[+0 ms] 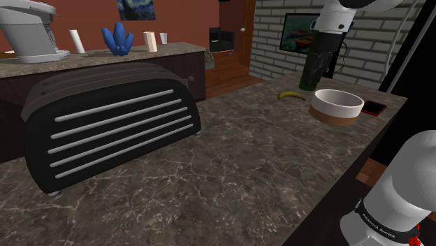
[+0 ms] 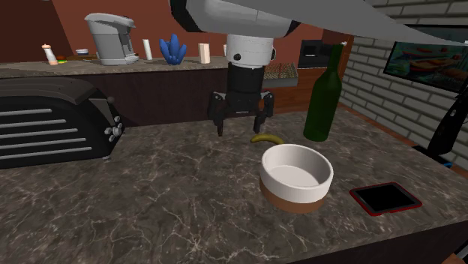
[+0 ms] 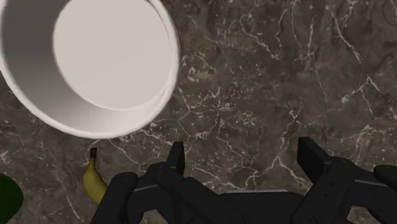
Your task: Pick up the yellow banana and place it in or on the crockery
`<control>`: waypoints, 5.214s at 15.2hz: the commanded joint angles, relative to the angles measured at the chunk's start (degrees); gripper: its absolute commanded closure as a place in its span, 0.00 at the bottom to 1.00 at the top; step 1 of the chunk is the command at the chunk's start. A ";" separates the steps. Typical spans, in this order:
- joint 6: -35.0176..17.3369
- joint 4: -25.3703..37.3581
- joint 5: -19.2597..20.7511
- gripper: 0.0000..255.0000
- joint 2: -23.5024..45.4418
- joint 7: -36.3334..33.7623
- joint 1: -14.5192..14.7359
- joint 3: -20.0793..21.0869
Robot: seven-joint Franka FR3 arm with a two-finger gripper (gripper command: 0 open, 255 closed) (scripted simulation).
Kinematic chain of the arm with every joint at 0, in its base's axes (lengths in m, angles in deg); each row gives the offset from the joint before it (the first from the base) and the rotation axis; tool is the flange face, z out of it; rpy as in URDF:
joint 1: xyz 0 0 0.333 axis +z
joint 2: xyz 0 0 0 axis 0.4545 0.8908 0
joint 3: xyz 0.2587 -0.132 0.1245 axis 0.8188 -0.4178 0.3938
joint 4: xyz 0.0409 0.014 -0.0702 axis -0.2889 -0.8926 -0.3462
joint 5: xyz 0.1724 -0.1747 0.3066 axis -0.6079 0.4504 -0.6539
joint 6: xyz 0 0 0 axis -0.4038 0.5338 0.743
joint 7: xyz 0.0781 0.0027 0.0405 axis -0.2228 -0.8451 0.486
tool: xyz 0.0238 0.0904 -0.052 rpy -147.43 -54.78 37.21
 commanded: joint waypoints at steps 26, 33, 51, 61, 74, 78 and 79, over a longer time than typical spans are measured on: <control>-19.72 16.32 -8.44 0.00 38.38 41.17 1.92 -20.61; -19.72 16.32 -8.44 0.00 38.38 41.17 1.91 -20.61; -13.86 20.79 -7.18 1.00 36.63 39.83 2.02 -20.47; -6.36 27.60 -6.50 1.00 35.72 38.76 2.10 -20.34; 1.97 34.39 -5.43 1.00 33.87 37.84 2.10 -20.28; 1.60 25.42 -0.49 1.00 23.84 36.17 1.49 -19.10; 1.74 23.42 0.59 1.00 21.45 35.83 1.06 -18.71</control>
